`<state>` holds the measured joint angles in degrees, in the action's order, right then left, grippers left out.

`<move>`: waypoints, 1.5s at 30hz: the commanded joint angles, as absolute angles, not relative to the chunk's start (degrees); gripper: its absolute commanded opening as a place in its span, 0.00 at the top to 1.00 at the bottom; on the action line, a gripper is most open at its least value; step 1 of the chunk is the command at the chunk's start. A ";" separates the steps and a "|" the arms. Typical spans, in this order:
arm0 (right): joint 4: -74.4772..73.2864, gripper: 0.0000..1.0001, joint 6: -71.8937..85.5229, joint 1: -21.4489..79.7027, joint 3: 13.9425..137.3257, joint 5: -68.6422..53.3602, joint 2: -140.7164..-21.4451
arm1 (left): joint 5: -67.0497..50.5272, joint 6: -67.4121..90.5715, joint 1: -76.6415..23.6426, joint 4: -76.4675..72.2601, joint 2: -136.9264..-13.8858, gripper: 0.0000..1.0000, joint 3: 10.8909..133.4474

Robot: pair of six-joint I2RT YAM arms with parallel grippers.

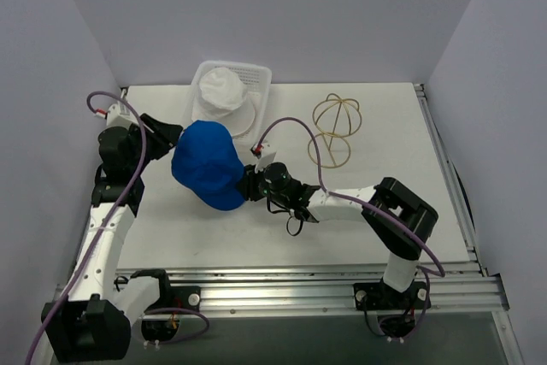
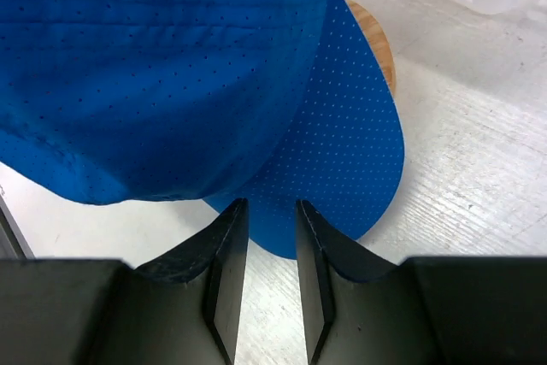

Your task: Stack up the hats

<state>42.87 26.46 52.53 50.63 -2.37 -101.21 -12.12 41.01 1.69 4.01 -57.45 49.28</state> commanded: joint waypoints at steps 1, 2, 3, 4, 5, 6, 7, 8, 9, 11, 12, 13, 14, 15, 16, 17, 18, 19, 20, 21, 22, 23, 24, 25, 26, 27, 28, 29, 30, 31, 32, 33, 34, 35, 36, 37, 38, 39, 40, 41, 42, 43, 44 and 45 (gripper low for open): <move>46.66 0.75 27.16 52.91 51.06 -1.58 -103.18 | -10.46 38.50 -2.10 1.05 -60.98 0.48 52.20; 47.10 0.76 27.25 52.91 51.33 -1.50 -104.40 | -10.20 38.41 -2.54 0.97 -61.69 0.48 52.38; 47.81 0.76 27.07 52.91 51.59 -1.67 -104.94 | -9.67 38.50 -2.90 -0.43 -62.48 0.48 52.38; 48.16 0.76 26.90 52.91 51.77 -1.76 -105.46 | -9.41 38.32 -3.25 -1.14 -64.06 0.48 52.64; 48.86 0.76 26.81 52.91 51.85 -1.93 -106.43 | -9.14 38.15 -3.43 -1.23 -64.86 0.48 53.26; 49.48 0.76 26.81 52.91 52.12 -2.19 -106.87 | -8.53 37.80 -3.51 -0.97 -65.73 0.48 53.70; 49.57 0.76 26.81 52.91 52.38 -2.63 -107.40 | -8.35 37.53 -3.69 -0.79 -67.48 0.48 54.22; 49.83 0.76 26.72 52.91 52.82 -2.64 -108.45 | -8.00 37.09 -3.69 -0.27 -68.28 0.48 55.36; 50.01 0.76 26.72 52.91 53.08 -2.72 -108.80 | -8.00 36.83 -3.78 -0.18 -69.07 0.49 55.98; 50.27 0.76 26.72 52.91 53.44 -3.16 -110.03 | -7.38 36.48 -3.87 -0.18 -70.66 0.48 56.69; 50.80 0.76 26.81 52.91 53.52 -3.16 -110.30 | -7.21 36.21 -3.95 -0.26 -71.10 0.49 57.39; 51.06 0.76 26.81 52.91 53.70 -3.25 -110.65 | -6.86 36.12 -3.96 -0.18 -72.23 0.49 57.74; 51.33 0.76 26.81 52.82 53.70 -2.99 -111.26 | -6.86 35.86 -4.04 -0.18 -72.94 0.49 58.18; 51.76 0.76 26.81 52.82 53.79 -2.81 -111.53 | -6.86 35.42 -4.04 -0.09 -73.65 0.49 59.05; 51.77 0.76 26.81 52.74 54.05 -2.64 -111.88 | -7.03 35.25 -4.13 -0.09 -74.78 0.49 59.41; 51.77 0.76 26.81 52.73 54.40 -2.72 -112.67 | -7.03 35.07 -4.13 -0.09 -75.06 0.49 59.68; 51.59 0.76 26.81 52.56 54.67 -2.81 -113.11 | -7.03 34.98 -4.13 -0.09 -75.41 0.49 59.68; 51.59 0.76 26.72 52.56 54.84 -2.99 -113.29 | -6.86 34.89 -4.13 -0.09 -75.50 0.49 59.33; 51.68 0.76 26.72 52.56 54.93 -3.08 -113.47 | -6.86 34.89 -4.13 -0.26 -75.24 0.49 59.15; 51.77 0.76 26.72 52.56 55.02 -2.99 -113.55 | -6.68 34.89 -4.22 -0.52 -75.15 0.49 58.80; 51.85 0.76 26.72 52.56 55.02 -2.99 -113.47 | -6.42 34.89 -4.13 -0.61 -74.80 0.49 58.54; 51.77 0.76 26.72 52.47 54.93 -2.99 -113.21 | -6.07 34.81 -4.13 -0.62 -74.62 0.49 58.54; 51.68 0.76 26.72 52.47 54.84 -2.99 -112.94 | -5.63 34.72 -4.13 -0.18 -74.53 0.49 58.62; 51.51 0.76 26.72 52.56 54.76 -2.90 -112.77 | -5.45 34.63 -4.13 -0.09 -74.53 0.49 58.88; 51.50 0.76 26.81 52.65 54.49 -2.81 -111.89 | -5.36 34.54 -4.13 -0.09 -74.62 0.49 59.58; 51.33 0.76 26.72 52.56 53.97 -2.81 -111.45 | -5.19 34.28 -4.22 2.09 -74.62 0.49 59.94; 51.15 0.76 26.81 52.56 53.62 -2.55 -111.01 | -4.92 34.10 -4.13 2.63 -74.71 0.49 60.38; 50.98 0.76 26.81 52.56 53.18 -2.37 -109.87 | -4.66 34.01 -4.13 3.16 -74.71 0.49 61.69; 50.63 0.76 26.81 52.56 52.30 -2.20 -109.25 | -4.48 33.75 -4.13 4.30 -74.71 0.49 62.40; 50.28 0.76 26.81 52.56 51.86 -1.76 -108.55 | -4.31 33.66 -4.13 5.09 -74.53 0.48 63.27; 49.84 0.76 26.81 52.56 51.33 -1.50 -107.15 | -4.13 33.49 -4.13 5.88 -74.53 0.48 64.33; 48.62 0.76 26.81 52.56 50.46 -1.23 -106.36 | -3.87 32.96 -4.13 8.59 -74.44 0.47 67.12; 48.08 0.76 26.98 52.56 50.01 -0.71 -104.61 | -3.08 32.61 -4.13 10.35 -74.27 0.47 68.98; 47.55 0.75 26.90 52.65 49.49 -0.53 -103.55 | -2.82 32.17 -4.30 12.11 -74.18 0.46 70.73; 46.50 0.75 26.81 52.73 48.96 -0.35 -102.67 | -2.20 31.47 -4.31 16.13 -74.09 0.45 74.49; 45.71 0.75 26.81 52.65 48.35 -0.18 -100.48 | -1.15 30.86 -4.48 18.09 -73.92 0.44 76.27; 44.57 0.75 26.81 52.65 48.17 0.87 -99.24 | -0.62 30.41 -4.83 19.85 -73.74 0.43 77.86; 42.21 0.75 26.72 52.73 48.16 1.84 -98.18 | -0.53 29.63 -5.09 23.43 -73.48 0.43 80.39; 40.88 0.75 26.63 52.73 48.43 2.98 -95.91 | 1.73 29.10 -5.53 25.03 -72.69 0.42 81.38; 39.56 0.74 26.63 52.82 48.51 3.51 -94.76 | 2.63 28.57 -6.67 26.27 -72.16 0.41 81.91; 37.29 0.74 26.54 52.82 48.60 4.04 -93.62 | 3.59 28.04 -7.29 28.54 -71.55 0.29 82.26; 36.13 0.74 26.46 52.82 48.86 4.65 -91.25 | 4.04 27.52 -7.99 29.09 -70.06 0.24 82.00; 33.60 0.74 25.93 52.91 49.82 5.70 -90.01 | 5.09 27.07 -8.87 30.14 -69.44 0.17 81.65; 31.83 0.74 25.49 52.91 50.70 6.41 -89.04 | 5.79 26.64 -10.70 30.49 -68.56 0.10 81.22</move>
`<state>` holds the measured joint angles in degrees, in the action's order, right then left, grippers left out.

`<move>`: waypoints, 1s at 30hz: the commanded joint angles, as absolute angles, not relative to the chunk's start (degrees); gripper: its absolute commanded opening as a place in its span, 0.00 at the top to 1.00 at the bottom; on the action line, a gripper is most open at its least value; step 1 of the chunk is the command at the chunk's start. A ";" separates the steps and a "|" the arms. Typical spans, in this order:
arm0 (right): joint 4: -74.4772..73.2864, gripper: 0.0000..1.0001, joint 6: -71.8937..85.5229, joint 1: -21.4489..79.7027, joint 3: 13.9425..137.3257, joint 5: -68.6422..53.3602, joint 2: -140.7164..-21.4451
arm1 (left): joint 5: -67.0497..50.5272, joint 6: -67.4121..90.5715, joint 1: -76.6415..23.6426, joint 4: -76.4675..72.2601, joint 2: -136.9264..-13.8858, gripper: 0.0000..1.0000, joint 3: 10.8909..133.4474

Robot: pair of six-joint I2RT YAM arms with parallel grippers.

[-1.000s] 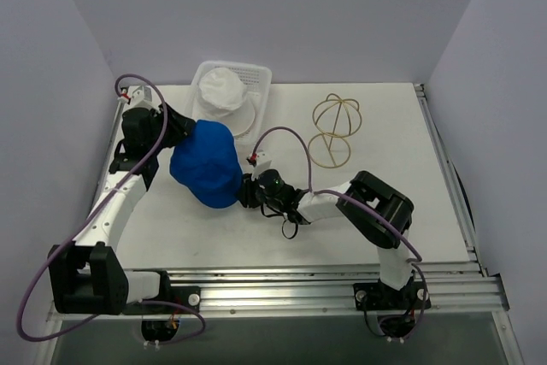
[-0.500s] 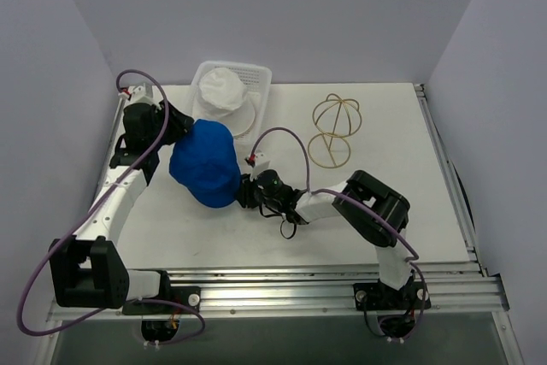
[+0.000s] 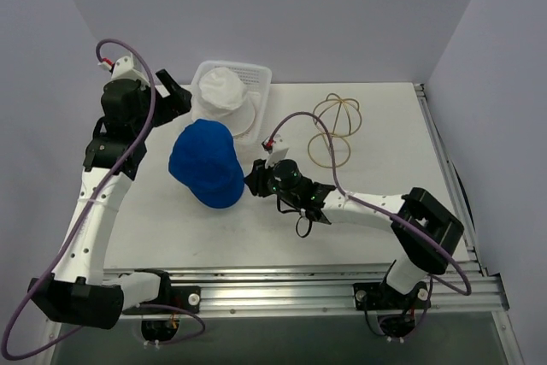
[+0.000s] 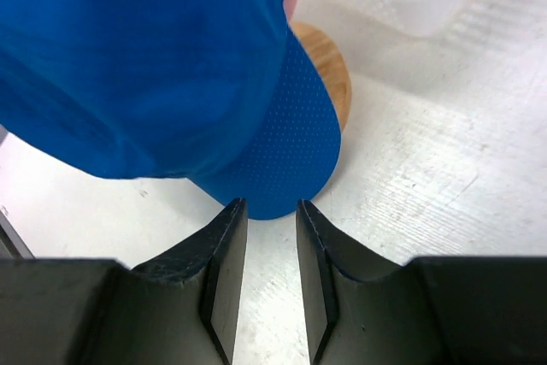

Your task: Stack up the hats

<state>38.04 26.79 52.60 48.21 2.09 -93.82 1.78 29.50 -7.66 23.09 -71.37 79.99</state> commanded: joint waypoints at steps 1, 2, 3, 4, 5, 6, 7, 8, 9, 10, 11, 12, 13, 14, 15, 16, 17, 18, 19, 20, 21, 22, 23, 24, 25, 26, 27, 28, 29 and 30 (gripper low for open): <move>30.16 0.74 24.97 52.82 51.93 7.37 -87.21 | 6.67 26.37 -11.85 31.02 -66.99 0.05 79.99; 26.32 0.73 23.66 52.74 55.25 8.60 -86.58 | 8.85 26.11 -13.17 31.55 -66.02 0.06 79.11; 24.10 0.72 22.77 52.65 57.28 10.88 -86.05 | 10.09 26.02 -15.88 31.64 -64.96 0.06 78.06; 22.26 0.71 21.98 52.12 59.57 11.77 -85.52 | 11.24 26.02 -17.21 31.64 -62.51 0.06 75.70; 19.28 0.69 21.19 51.68 64.11 12.30 -85.52 | 12.21 26.02 -18.53 31.12 -61.27 0.06 74.37; 18.03 0.68 20.05 50.98 66.51 12.30 -85.69 | 13.35 26.36 -19.76 30.59 -59.87 0.06 72.88; 16.89 0.66 19.43 49.24 69.06 11.78 -86.56 | 13.79 26.45 -21.86 29.80 -56.81 0.06 71.38; 14.53 0.65 18.55 48.52 71.69 11.26 -87.27 | 14.32 26.54 -22.75 28.84 -55.30 0.06 68.76; 13.11 0.64 16.89 47.73 77.29 11.08 -88.06 | 14.33 26.98 -23.37 27.70 -51.63 0.06 67.34; 11.79 0.61 15.92 46.51 80.30 11.51 -90.15 | 13.98 26.90 -24.42 26.47 -49.76 0.06 65.67; 9.60 0.59 14.60 46.15 83.03 11.51 -91.39 | 14.15 27.50 -24.61 24.19 -47.83 0.06 62.26; 8.62 0.57 13.11 45.88 88.45 11.34 -92.62 | 14.32 27.94 -24.87 22.69 -43.90 0.06 60.23; 7.92 0.54 10.57 45.53 91.12 11.51 -95.33 | 14.07 28.12 -25.31 21.20 -41.94 0.06 58.29; 6.61 0.52 9.76 44.74 93.75 11.51 -97.01 | 14.41 29.26 -25.49 20.22 -40.44 0.06 55.57; 5.72 0.51 9.15 44.39 96.48 11.34 -98.68 | 14.50 29.79 -25.49 19.69 -37.56 0.06 54.15; 4.76 0.48 7.75 44.04 102.25 10.73 -102.53 | 14.50 30.14 -25.49 18.99 -36.14 0.06 52.75; 2.92 0.47 6.69 43.77 105.18 10.37 -104.57 | 14.76 30.49 -25.58 17.42 -34.99 0.06 51.34; 2.12 0.45 5.72 43.68 107.90 10.81 -106.42 | 14.85 31.19 -25.66 16.79 -33.85 0.06 48.72; 1.59 0.43 4.84 43.59 112.80 11.25 -110.09 | 14.68 31.55 -25.75 16.09 -32.18 0.06 47.47; 1.06 0.40 3.79 43.33 114.85 12.56 -111.87 | 14.07 31.55 -25.84 14.08 -31.47 0.06 46.16; 0.97 0.36 3.52 42.63 116.70 12.48 -113.36 | 14.24 31.64 -25.84 13.28 -30.86 0.06 44.92; 0.97 0.33 3.34 42.10 118.46 12.05 -116.34 | 14.33 31.64 -25.84 12.14 -30.24 0.06 42.48; 1.66 0.32 2.90 41.84 120.91 11.87 -117.67 | 15.02 31.99 -25.84 10.30 -30.06 0.06 41.32; 2.45 0.31 2.55 41.49 121.63 12.13 -118.73 | 14.94 32.08 -25.84 9.41 -30.15 0.06 40.53; 3.33 0.30 2.03 41.40 122.08 12.04 -120.57 | 14.42 32.08 -25.84 8.53 -30.06 0.06 38.86; 4.91 0.29 1.50 41.22 122.86 11.61 -121.46 | 14.15 32.08 -25.84 7.66 -30.06 0.06 38.41; 5.62 0.28 0.62 41.22 123.22 10.99 -122.33 | 13.72 32.17 -25.75 7.39 -30.06 0.06 38.06; 6.32 0.27 0.62 41.13 123.48 11.07 -123.91 | 13.54 32.08 -25.84 7.21 -30.06 0.06 37.80; 8.07 0.27 0.62 41.05 123.40 11.42 -124.80 | 13.54 32.08 -25.84 7.29 -30.06 0.05 37.62; 9.04 0.27 0.79 40.87 123.22 11.69 -125.59 | 13.45 32.08 -25.84 7.29 -29.88 0.05 37.53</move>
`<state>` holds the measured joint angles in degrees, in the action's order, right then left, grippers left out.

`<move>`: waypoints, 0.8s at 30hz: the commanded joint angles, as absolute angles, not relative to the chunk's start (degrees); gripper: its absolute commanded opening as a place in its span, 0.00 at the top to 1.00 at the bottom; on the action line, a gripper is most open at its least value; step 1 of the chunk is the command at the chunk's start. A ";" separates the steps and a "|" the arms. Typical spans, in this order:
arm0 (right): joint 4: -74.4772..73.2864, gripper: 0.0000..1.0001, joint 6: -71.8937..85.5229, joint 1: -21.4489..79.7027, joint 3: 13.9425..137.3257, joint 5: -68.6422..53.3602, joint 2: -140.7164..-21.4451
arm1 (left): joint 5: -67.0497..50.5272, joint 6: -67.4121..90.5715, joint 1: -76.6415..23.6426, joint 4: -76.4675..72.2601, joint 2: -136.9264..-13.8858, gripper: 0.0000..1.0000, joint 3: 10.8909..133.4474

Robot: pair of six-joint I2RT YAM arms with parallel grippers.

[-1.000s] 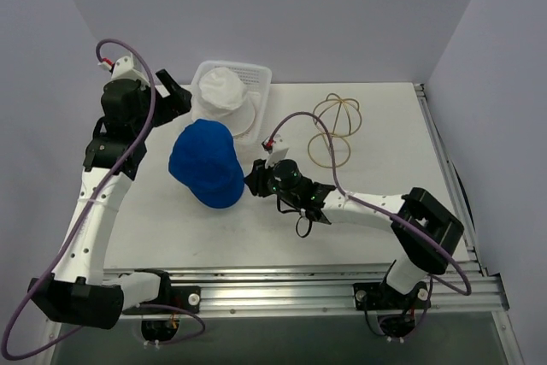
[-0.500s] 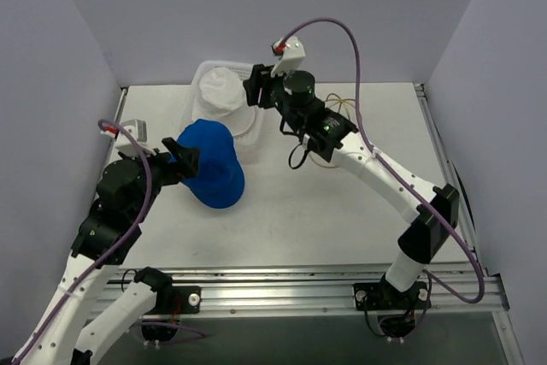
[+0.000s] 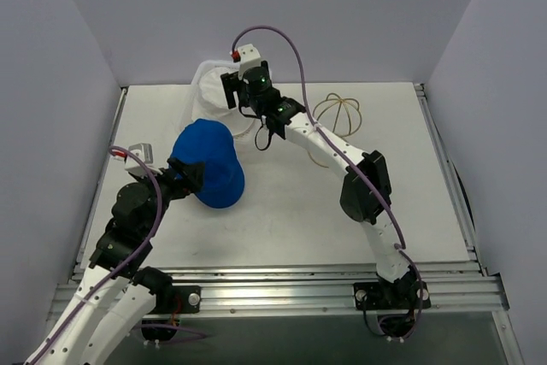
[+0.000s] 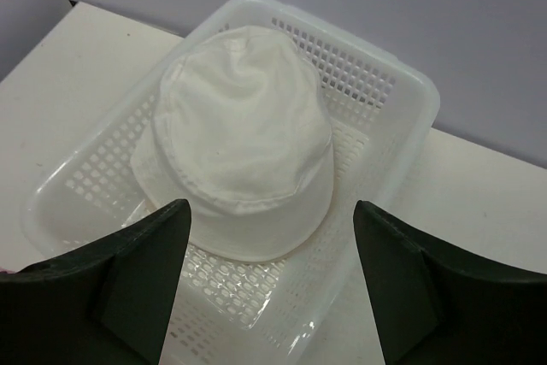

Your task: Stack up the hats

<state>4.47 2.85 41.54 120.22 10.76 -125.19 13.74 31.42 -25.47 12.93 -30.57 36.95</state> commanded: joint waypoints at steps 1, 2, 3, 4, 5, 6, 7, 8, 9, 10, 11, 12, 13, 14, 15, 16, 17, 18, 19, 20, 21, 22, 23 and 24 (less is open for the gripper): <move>9.84 0.27 1.14 40.35 123.31 11.60 -127.60 | 13.36 32.08 -25.93 7.12 -29.53 0.05 37.36; 10.71 0.27 1.58 40.17 123.66 11.51 -128.66 | 13.36 32.08 -25.84 7.03 -29.27 0.05 37.01; 10.72 0.27 1.93 39.99 125.14 11.60 -129.98 | 13.36 32.08 -25.93 7.03 -28.75 0.05 37.00; 10.37 0.28 2.80 39.56 126.11 12.30 -132.43 | 13.27 31.91 -25.93 7.12 -28.39 0.05 37.00; 10.28 0.28 3.25 39.29 126.99 12.48 -133.50 | 13.45 31.90 -25.93 7.03 -28.04 0.05 36.74; 10.28 0.28 3.60 39.03 127.78 12.31 -134.46 | 13.71 31.99 -26.01 7.03 -27.25 0.05 36.56; 10.37 0.28 4.65 38.76 128.75 12.04 -135.86 | 13.97 32.08 -25.93 7.03 -26.99 0.05 36.39; 11.07 0.28 5.35 38.15 128.93 10.82 -136.31 | 13.80 32.17 -26.01 6.51 -26.55 0.05 36.04; 11.86 0.29 6.14 37.71 128.76 9.94 -136.67 | 13.80 32.08 -26.02 6.24 -26.37 0.05 35.60; 12.56 0.30 6.94 37.36 127.72 8.89 -136.84 | 13.89 32.08 -26.02 6.07 -26.19 0.05 35.51; 14.31 0.30 8.60 36.74 127.18 7.92 -136.93 | 14.06 32.08 -26.02 5.98 -26.19 0.05 35.51; 15.02 0.31 9.31 36.56 126.66 7.74 -137.02 | 14.41 32.08 -26.02 6.06 -26.45 0.05 35.42; 15.90 0.32 9.84 36.30 126.13 7.56 -137.11 | 14.59 32.08 -26.02 6.24 -26.63 0.04 35.42; 16.26 0.33 10.54 36.12 126.21 6.95 -137.37 | 14.85 31.82 -26.10 6.33 -26.72 0.04 35.51; 16.52 0.34 10.55 35.86 126.30 6.60 -137.90 | 15.11 31.82 -26.02 6.42 -26.98 0.04 35.51; 16.96 0.35 10.55 35.77 126.47 6.24 -138.16 | 15.20 31.82 -26.02 6.59 -26.90 0.04 35.51; 17.31 0.35 10.55 35.68 126.56 5.46 -138.34 | 15.12 31.82 -26.02 6.59 -26.81 0.04 35.51; 17.58 0.36 10.63 35.60 126.56 5.01 -138.69 | 15.03 31.82 -26.10 6.50 -26.63 0.04 35.51; 18.19 0.37 10.81 35.42 126.56 4.40 -138.78 | 15.03 31.82 -26.02 6.42 -26.54 0.04 35.42; 18.45 0.37 10.98 35.51 126.30 3.79 -138.87 | 15.03 31.82 -26.02 6.42 -26.46 0.04 35.33; 18.89 0.37 11.51 35.42 126.12 2.91 -138.87 | 15.38 31.73 -26.10 6.33 -26.28 0.04 35.33; 19.85 0.38 11.95 35.42 125.69 2.73 -138.87 | 15.38 31.73 -26.02 6.33 -26.19 0.04 35.33; 20.39 0.39 12.48 35.51 125.25 2.46 -138.87 | 15.38 31.64 -26.10 6.33 -26.10 0.04 35.25; 20.91 0.39 13.26 35.42 124.64 2.37 -139.04 | 15.47 31.64 -26.10 6.33 -26.02 0.04 35.24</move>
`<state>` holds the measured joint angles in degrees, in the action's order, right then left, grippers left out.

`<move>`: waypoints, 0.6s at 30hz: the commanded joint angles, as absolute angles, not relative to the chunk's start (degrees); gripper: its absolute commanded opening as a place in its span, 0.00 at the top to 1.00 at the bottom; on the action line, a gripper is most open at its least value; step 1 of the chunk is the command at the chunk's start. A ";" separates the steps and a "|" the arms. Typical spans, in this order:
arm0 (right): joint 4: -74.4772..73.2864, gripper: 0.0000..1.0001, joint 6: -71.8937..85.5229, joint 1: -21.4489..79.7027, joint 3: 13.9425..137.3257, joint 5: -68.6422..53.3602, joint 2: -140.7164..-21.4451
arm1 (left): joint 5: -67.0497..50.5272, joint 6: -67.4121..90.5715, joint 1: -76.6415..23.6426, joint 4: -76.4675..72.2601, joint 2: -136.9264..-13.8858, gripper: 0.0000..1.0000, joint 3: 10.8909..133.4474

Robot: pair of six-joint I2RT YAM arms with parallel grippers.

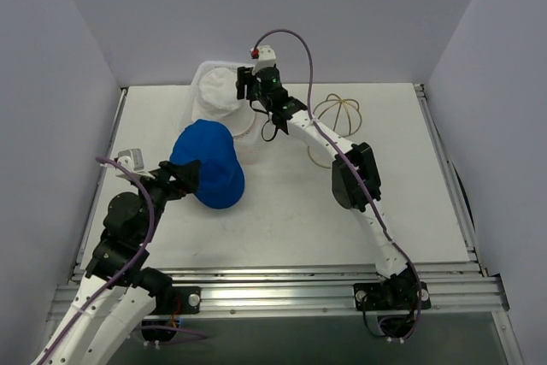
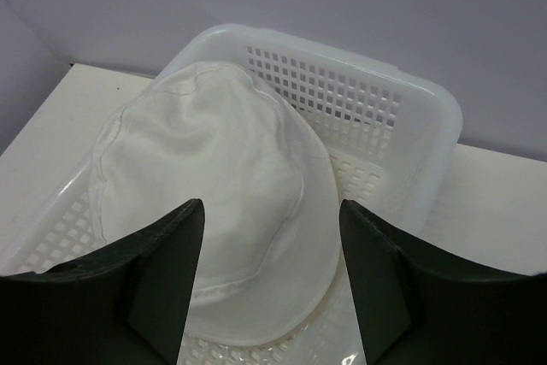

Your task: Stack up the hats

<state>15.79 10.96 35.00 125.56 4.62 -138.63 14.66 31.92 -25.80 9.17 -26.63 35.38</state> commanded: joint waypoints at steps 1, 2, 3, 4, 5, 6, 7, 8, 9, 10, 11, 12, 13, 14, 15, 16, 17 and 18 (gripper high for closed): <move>21.53 0.41 13.53 35.51 124.54 2.11 -139.22 | 15.64 31.64 -26.02 6.50 -26.02 0.04 35.24; 21.62 0.41 13.88 35.51 124.54 2.11 -139.57 | 15.73 31.55 -26.10 6.59 -26.02 0.04 35.24; 21.71 0.42 14.41 35.51 124.89 2.11 -140.18 | 15.73 31.55 -26.10 6.59 -25.93 0.04 35.24; 21.88 0.42 14.68 35.42 124.89 2.37 -140.45 | 15.73 31.55 -26.10 6.77 -25.93 0.04 35.24; 21.97 0.42 14.85 35.42 124.89 2.29 -140.62 | 15.73 31.64 -26.10 6.68 -25.84 0.04 35.16; 22.15 0.43 14.85 35.42 124.98 2.29 -141.23 | 15.73 31.73 -26.10 6.77 -25.67 0.03 35.07; 22.06 0.43 14.68 35.51 125.07 2.20 -141.50 | 15.56 31.73 -26.10 6.77 -25.49 0.03 35.07; 22.06 0.43 14.68 35.51 125.07 2.11 -141.59 | 15.56 31.90 -26.10 6.77 -25.40 0.03 34.89; 22.15 0.43 14.76 35.42 125.07 2.20 -141.94 | 15.56 31.99 -26.10 6.77 -25.05 0.03 34.81; 22.24 0.43 14.68 35.51 125.07 1.85 -142.03 | 15.38 31.91 -26.10 6.77 -24.96 0.03 34.80; 22.32 0.43 14.85 35.42 125.16 1.67 -142.21 | 15.38 31.90 -26.02 6.77 -24.79 0.03 34.89; 22.32 0.44 15.03 35.51 125.42 1.50 -142.56 | 15.38 31.99 -26.10 6.85 -24.61 0.03 34.98; 22.15 0.44 15.12 35.42 126.03 1.23 -142.82 | 15.38 31.99 -26.02 7.03 -24.35 0.03 35.07; 22.06 0.44 15.20 35.51 126.30 1.06 -143.08 | 15.55 31.91 -26.10 7.03 -24.26 0.03 35.07; 22.06 0.46 15.29 35.68 126.56 1.23 -143.35 | 15.56 31.90 -26.10 7.12 -23.91 0.03 34.98; 22.23 0.47 15.38 35.68 126.56 1.23 -143.44 | 15.56 31.90 -26.10 7.12 -23.82 0.03 34.89; 22.41 0.48 15.64 35.68 126.65 1.32 -143.52 | 15.56 31.99 -26.10 7.12 -23.64 0.03 34.89; 22.41 0.49 15.91 35.68 126.82 1.14 -143.79 | 15.64 32.08 -26.10 7.21 -23.47 0.03 34.89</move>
